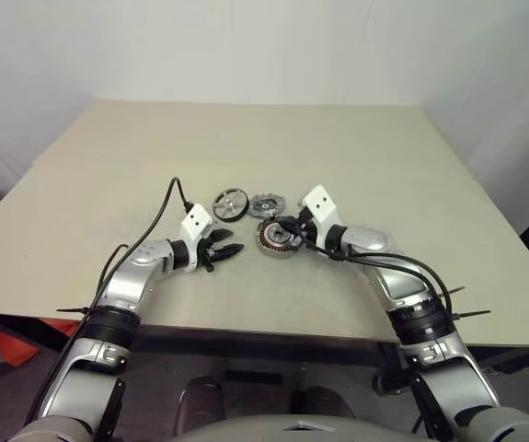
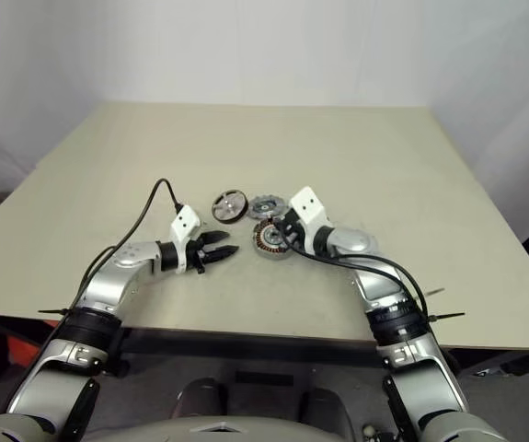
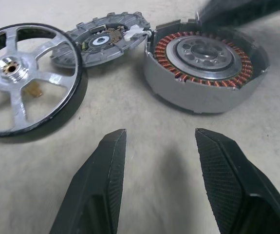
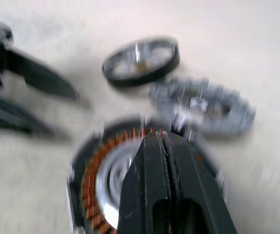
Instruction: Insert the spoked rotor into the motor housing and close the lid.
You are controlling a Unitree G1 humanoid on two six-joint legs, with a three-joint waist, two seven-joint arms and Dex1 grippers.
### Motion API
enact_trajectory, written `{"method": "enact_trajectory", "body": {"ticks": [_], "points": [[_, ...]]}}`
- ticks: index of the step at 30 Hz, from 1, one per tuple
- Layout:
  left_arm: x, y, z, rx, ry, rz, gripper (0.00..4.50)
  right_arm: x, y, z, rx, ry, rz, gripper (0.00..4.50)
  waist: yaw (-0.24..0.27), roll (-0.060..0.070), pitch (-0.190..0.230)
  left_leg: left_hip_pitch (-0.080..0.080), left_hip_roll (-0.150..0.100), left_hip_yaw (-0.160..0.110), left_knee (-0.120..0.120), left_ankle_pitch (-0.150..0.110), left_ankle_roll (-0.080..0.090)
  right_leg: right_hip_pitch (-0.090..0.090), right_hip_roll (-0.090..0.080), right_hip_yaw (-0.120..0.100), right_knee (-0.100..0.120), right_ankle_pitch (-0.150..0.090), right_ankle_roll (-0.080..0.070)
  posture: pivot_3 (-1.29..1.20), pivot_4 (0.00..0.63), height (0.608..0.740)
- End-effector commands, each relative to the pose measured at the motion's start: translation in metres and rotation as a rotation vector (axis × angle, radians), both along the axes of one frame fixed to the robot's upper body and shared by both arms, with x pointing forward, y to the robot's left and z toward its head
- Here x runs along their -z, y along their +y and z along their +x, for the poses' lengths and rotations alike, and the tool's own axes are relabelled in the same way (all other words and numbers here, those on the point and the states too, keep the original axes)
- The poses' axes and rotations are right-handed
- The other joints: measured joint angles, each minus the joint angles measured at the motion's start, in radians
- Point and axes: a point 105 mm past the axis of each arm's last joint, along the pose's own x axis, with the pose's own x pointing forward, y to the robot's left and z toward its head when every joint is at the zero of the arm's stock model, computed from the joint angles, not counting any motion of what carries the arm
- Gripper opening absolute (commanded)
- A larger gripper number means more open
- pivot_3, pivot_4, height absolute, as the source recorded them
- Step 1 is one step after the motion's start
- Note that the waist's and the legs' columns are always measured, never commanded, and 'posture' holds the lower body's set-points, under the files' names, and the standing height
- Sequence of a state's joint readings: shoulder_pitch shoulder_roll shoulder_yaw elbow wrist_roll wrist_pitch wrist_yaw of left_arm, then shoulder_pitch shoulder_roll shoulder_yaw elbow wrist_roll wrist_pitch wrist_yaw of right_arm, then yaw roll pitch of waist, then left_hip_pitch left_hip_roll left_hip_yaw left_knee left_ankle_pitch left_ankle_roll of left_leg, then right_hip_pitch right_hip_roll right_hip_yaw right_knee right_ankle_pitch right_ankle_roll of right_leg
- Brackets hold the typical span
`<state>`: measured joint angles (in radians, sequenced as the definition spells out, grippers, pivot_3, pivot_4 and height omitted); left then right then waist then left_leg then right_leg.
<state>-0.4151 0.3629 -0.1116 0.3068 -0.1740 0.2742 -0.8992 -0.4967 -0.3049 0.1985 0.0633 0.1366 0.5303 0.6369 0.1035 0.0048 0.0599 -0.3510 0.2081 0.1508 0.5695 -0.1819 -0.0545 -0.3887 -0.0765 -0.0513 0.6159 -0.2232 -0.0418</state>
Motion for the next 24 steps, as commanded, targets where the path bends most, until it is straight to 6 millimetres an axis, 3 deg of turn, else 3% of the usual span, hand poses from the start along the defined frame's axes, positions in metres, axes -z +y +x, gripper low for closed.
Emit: {"method": "enact_trajectory", "body": {"ticks": [1,9,20,24], "points": [[-0.011,0.001,0.004,-0.008,-0.04,-0.015,2.38,-0.009,0.005,0.005,-0.004,-0.048,0.002,0.02,-0.003,0.0,0.0,0.0,0.0,0.0,0.0,0.0,0.0,0.0,0.0,0.0,0.0,0.0,0.0,0.0,0.0,0.74],[-0.012,0.009,0.004,-0.032,-0.044,-0.005,2.38,0.035,-0.001,-0.002,0.026,0.065,-0.05,0.02,-0.007,0.0,0.0,-0.001,0.0,0.0,0.0,0.0,0.0,0.0,0.0,0.0,0.0,0.0,0.0,0.0,0.0,0.74],[-0.01,0.013,0.008,-0.056,-0.038,-0.009,2.38,-0.018,0.002,0.009,0.016,-0.069,0.015,0.02,-0.007,0.0,0.0,0.0,0.0,0.0,0.0,0.0,0.0,0.0,0.0,0.0,0.0,0.0,0.0,0.0,0.0,0.74],[-0.01,0.012,0.009,-0.056,-0.038,-0.01,2.38,-0.016,0.008,0.006,-0.004,-0.059,0.017,0.02,-0.007,0.0,0.0,-0.001,0.0,0.0,0.0,0.0,0.0,0.0,0.0,0.0,0.0,0.0,0.0,0.0,0.0,0.74]]}}
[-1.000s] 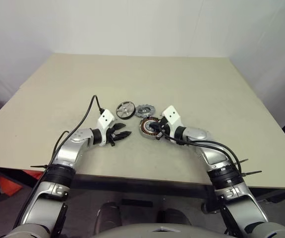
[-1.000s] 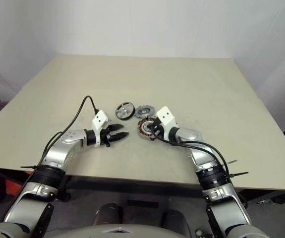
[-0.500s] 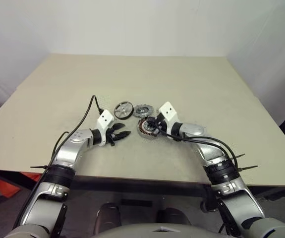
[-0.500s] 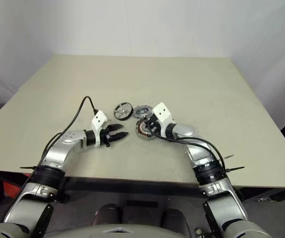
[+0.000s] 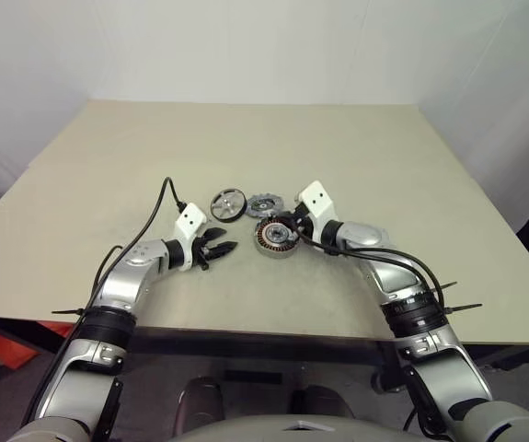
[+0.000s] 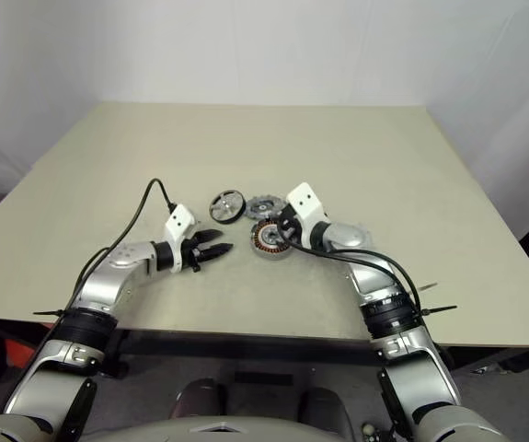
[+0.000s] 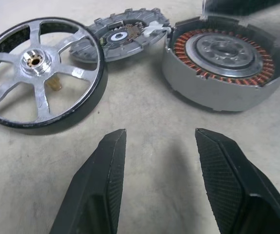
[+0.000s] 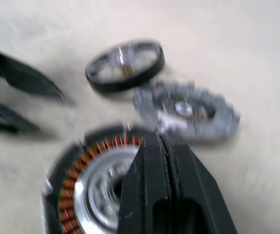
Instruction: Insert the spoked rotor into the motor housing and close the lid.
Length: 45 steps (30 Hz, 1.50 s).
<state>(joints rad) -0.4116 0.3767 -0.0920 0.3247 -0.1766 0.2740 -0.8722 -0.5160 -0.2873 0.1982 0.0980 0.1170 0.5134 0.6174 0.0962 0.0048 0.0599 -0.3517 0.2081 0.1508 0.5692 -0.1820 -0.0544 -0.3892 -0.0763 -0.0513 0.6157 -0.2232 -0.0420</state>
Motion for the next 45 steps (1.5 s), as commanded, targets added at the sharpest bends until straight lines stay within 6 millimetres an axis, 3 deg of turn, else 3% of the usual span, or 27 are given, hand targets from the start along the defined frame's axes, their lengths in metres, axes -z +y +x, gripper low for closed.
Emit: {"method": "enact_trajectory", "body": {"ticks": [1,9,11,18,21,32,45], "points": [[-0.013,0.0,0.005,0.0,-0.045,-0.017,2.38,-0.012,0.007,-0.001,-0.026,-0.036,0.013,0.02,0.0,0.0,0.0,0.0,0.0,0.0,0.0,0.0,0.0,0.0,0.0,0.0,0.0,0.0,0.0,0.0,0.0,0.74],[-0.013,0.006,0.007,-0.032,-0.05,-0.014,2.38,0.045,0.006,-0.014,-0.025,0.089,-0.103,0.02,0.0,0.0,0.0,0.0,0.0,0.0,0.0,0.0,0.0,0.0,0.0,0.0,0.0,0.0,0.0,0.0,0.0,0.74],[-0.014,0.008,0.008,-0.043,-0.051,-0.017,2.38,0.039,0.005,-0.011,-0.015,0.072,-0.093,0.02,0.0,0.0,0.0,0.002,0.0,0.0,0.0,0.0,0.0,0.002,0.0,0.0,0.0,0.0,0.0,0.0,0.0,0.74],[-0.016,0.017,0.016,-0.126,-0.013,-0.077,2.38,-0.02,0.002,-0.003,-0.023,-0.063,0.013,0.02,0.0,0.0,0.0,0.002,0.0,0.0,0.001,0.0,0.001,0.002,0.0,0.0,0.0,0.0,0.0,0.0,0.0,0.74],[-0.016,0.021,0.023,-0.203,0.03,-0.123,2.38,-0.035,-0.002,-0.002,-0.014,-0.094,0.033,0.02,0.0,0.0,0.0,0.0,0.0,0.0,0.001,0.0,0.0,0.0,0.0,0.0,0.0,0.0,0.0,0.0,0.0,0.74],[-0.011,0.027,0.05,-0.482,0.337,-0.383,2.38,-0.038,-0.018,0.004,0.044,-0.106,0.018,0.02,0.001,-0.001,0.0,0.0,0.0,0.0,0.001,0.0,0.0,0.0,0.0,0.0,0.0,0.0,0.0,0.0,0.0,0.74],[-0.011,0.018,0.07,-0.603,0.565,-0.69,2.38,-0.04,-0.02,0.007,0.055,-0.116,0.016,0.02,0.008,-0.001,0.0,0.0,-0.001,-0.001,0.002,0.0,0.0,0.002,0.0,0.0,0.0,0.0,0.0,0.0,0.0,0.74]]}}
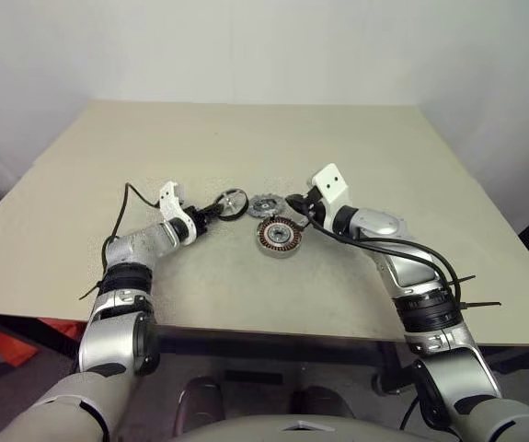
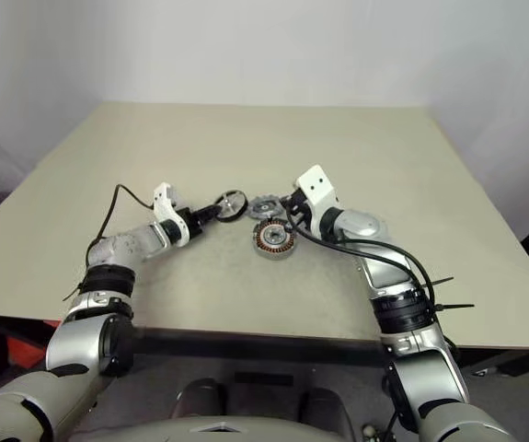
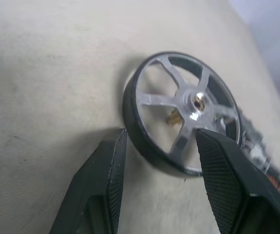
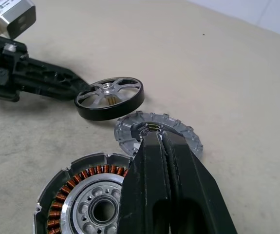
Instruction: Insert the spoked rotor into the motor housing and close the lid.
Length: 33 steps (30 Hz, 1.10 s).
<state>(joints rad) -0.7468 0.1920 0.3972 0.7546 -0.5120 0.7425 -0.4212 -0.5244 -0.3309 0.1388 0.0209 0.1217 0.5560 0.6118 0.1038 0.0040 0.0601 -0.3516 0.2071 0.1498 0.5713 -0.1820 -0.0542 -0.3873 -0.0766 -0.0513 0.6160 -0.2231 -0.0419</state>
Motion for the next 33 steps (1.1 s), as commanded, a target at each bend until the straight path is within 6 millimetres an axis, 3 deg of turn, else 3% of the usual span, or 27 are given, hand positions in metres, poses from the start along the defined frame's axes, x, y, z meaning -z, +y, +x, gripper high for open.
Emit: {"method": "enact_trajectory", "body": {"ticks": [1,10,16,19,23,29,33], "points": [[-0.008,-0.003,0.008,-0.037,0.011,-0.097,2.38,-0.016,0.0,0.003,0.0,-0.056,0.017,0.02,0.001,0.0,0.0,0.0,0.0,0.0,0.0,0.0,0.0,0.0,0.0,0.0,0.0,0.0,0.0,0.0,0.0,0.74],[-0.015,-0.018,0.012,-0.028,0.035,-0.26,2.38,-0.015,0.0,0.003,0.005,-0.06,0.015,0.02,0.006,-0.001,0.0,-0.001,0.0,0.0,0.0,-0.001,0.001,0.0,0.0,0.0,-0.002,0.0,0.0,0.0,0.0,0.74],[-0.018,-0.024,0.012,-0.006,0.032,-0.269,2.38,-0.015,0.001,0.003,0.005,-0.062,0.015,0.02,0.005,-0.002,0.001,-0.002,0.0,0.0,-0.001,-0.001,0.001,0.0,0.0,-0.001,-0.004,0.0,0.0,0.0,0.0,0.74],[-0.016,-0.02,0.014,-0.03,0.033,-0.261,1.74,-0.016,0.0,0.004,0.011,-0.064,0.016,0.0,0.005,-0.002,0.001,-0.002,0.0,0.0,-0.002,-0.001,0.001,0.0,0.0,-0.001,-0.005,0.0,0.0,0.0,0.0,0.74],[-0.012,-0.02,0.012,-0.031,0.052,-0.259,0.58,-0.017,-0.002,0.006,0.022,-0.069,0.018,0.0,0.005,-0.002,0.001,-0.002,0.0,0.0,-0.002,-0.001,0.002,0.001,0.0,-0.001,-0.006,0.0,0.0,0.0,0.0,0.74],[-0.011,-0.015,0.011,-0.042,0.049,-0.278,0.58,-0.021,-0.01,0.009,0.049,-0.08,0.013,0.0,0.004,-0.002,0.001,0.001,0.0,0.0,-0.002,-0.001,0.002,0.003,0.0,-0.001,-0.006,0.0,0.0,0.0,0.0,0.74],[-0.03,-0.004,0.012,-0.062,-0.033,-0.416,0.58,-0.02,-0.023,0.011,0.091,-0.082,-0.006,0.0,0.002,-0.002,0.001,0.0,0.0,0.0,-0.002,-0.001,0.002,0.002,0.0,-0.001,-0.007,0.0,0.0,0.0,0.0,0.74]]}}
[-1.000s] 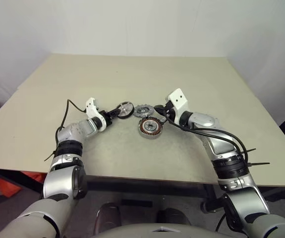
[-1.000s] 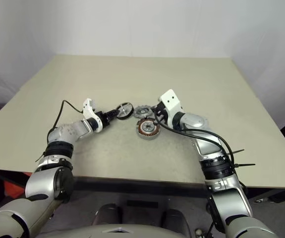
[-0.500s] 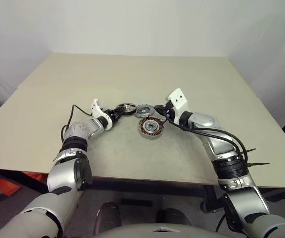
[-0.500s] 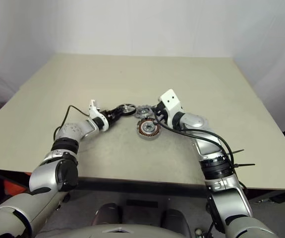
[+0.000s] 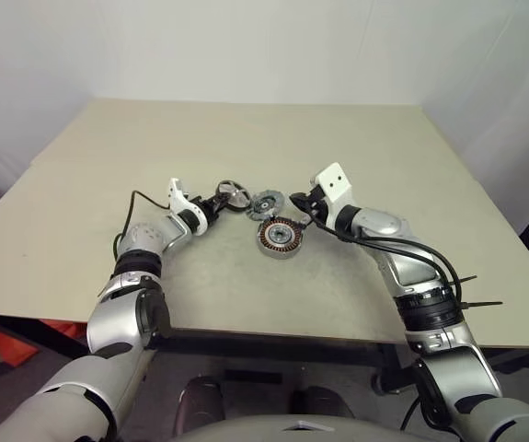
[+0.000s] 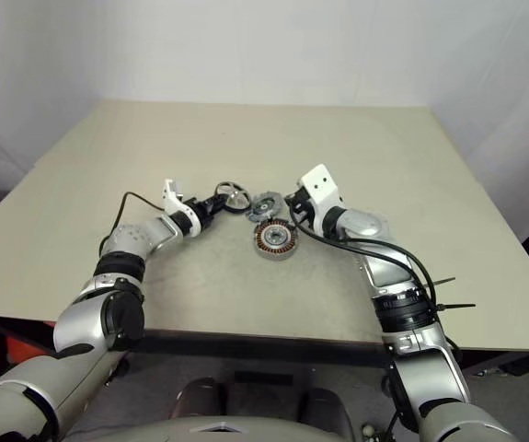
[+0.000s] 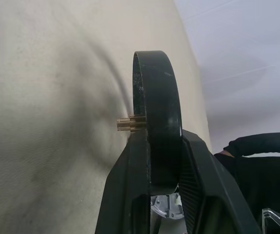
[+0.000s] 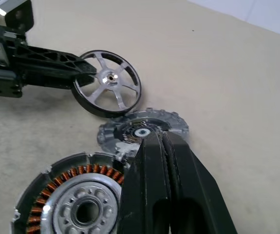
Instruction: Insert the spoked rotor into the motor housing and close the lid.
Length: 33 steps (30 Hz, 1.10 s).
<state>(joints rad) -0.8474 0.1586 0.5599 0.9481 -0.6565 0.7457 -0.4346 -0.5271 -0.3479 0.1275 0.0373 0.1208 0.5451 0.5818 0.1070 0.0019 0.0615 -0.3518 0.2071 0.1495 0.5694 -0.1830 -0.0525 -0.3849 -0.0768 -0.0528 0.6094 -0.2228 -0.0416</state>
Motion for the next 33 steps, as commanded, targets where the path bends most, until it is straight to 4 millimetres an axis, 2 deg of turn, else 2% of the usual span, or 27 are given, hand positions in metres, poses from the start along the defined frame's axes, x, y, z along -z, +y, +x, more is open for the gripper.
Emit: {"method": "enact_trajectory", "body": {"ticks": [1,4,6,11,16,24,29,33], "points": [[-0.026,0.017,0.002,-0.049,-0.097,-0.142,0.58,-0.018,-0.017,0.006,0.054,-0.066,-0.004,0.0,-0.002,0.0,0.0,0.0,0.0,0.0,0.0,0.0,0.0,0.0,0.0,0.0,0.0,0.0,0.0,0.0,0.0,0.74],[-0.051,0.023,-0.002,-0.039,-0.182,-0.301,0.58,-0.009,-0.031,0.004,0.082,-0.041,-0.044,0.0,-0.002,-0.002,0.002,-0.003,0.0,0.0,0.0,0.0,0.0,-0.002,0.0,0.0,0.0,0.0,0.0,0.0,0.0,0.74],[-0.063,0.019,-0.008,0.004,-0.216,-0.361,0.58,-0.002,-0.041,0.001,0.101,-0.023,-0.079,0.0,0.001,-0.003,0.002,-0.004,0.0,0.0,0.0,0.0,0.0,-0.003,0.0,-0.001,-0.001,0.0,0.0,0.0,0.0,0.74],[-0.076,-0.009,-0.031,0.189,-0.221,-0.389,0.58,0.002,-0.053,-0.005,0.118,0.011,-0.079,0.0,0.003,-0.003,0.002,-0.005,0.0,0.0,0.001,-0.001,0.002,-0.003,0.0,-0.001,-0.002,0.0,0.0,0.0,0.0,0.74],[-0.066,-0.034,-0.053,0.34,-0.157,-0.333,0.58,0.011,-0.064,-0.007,0.146,0.025,-0.146,0.0,0.002,-0.003,0.002,-0.005,0.0,0.0,0.001,-0.001,0.002,-0.002,0.0,-0.001,-0.001,0.0,0.0,0.0,0.0,0.74],[-0.044,-0.052,-0.068,0.43,-0.078,-0.271,0.58,0.009,-0.068,-0.018,0.142,0.053,-0.133,0.0,-0.002,-0.003,0.002,-0.005,0.0,0.0,0.001,-0.001,0.002,-0.002,0.0,-0.001,-0.001,0.0,0.0,0.0,0.0,0.74],[-0.03,-0.061,-0.08,0.487,-0.025,-0.25,0.58,-0.008,-0.062,-0.031,0.04,0.045,-0.024,0.0,-0.001,-0.003,0.002,-0.004,0.0,0.0,0.001,-0.001,0.002,-0.002,0.0,-0.001,-0.002,0.0,0.0,0.0,0.0,0.74],[-0.024,-0.065,-0.082,0.496,-0.003,-0.235,0.58,-0.008,-0.06,-0.045,-0.028,0.058,-0.031,0.0,0.0,-0.003,0.002,-0.004,0.0,0.0,0.001,-0.001,0.002,-0.002,0.0,-0.001,-0.002,0.0,0.0,0.0,0.0,0.74]]}}
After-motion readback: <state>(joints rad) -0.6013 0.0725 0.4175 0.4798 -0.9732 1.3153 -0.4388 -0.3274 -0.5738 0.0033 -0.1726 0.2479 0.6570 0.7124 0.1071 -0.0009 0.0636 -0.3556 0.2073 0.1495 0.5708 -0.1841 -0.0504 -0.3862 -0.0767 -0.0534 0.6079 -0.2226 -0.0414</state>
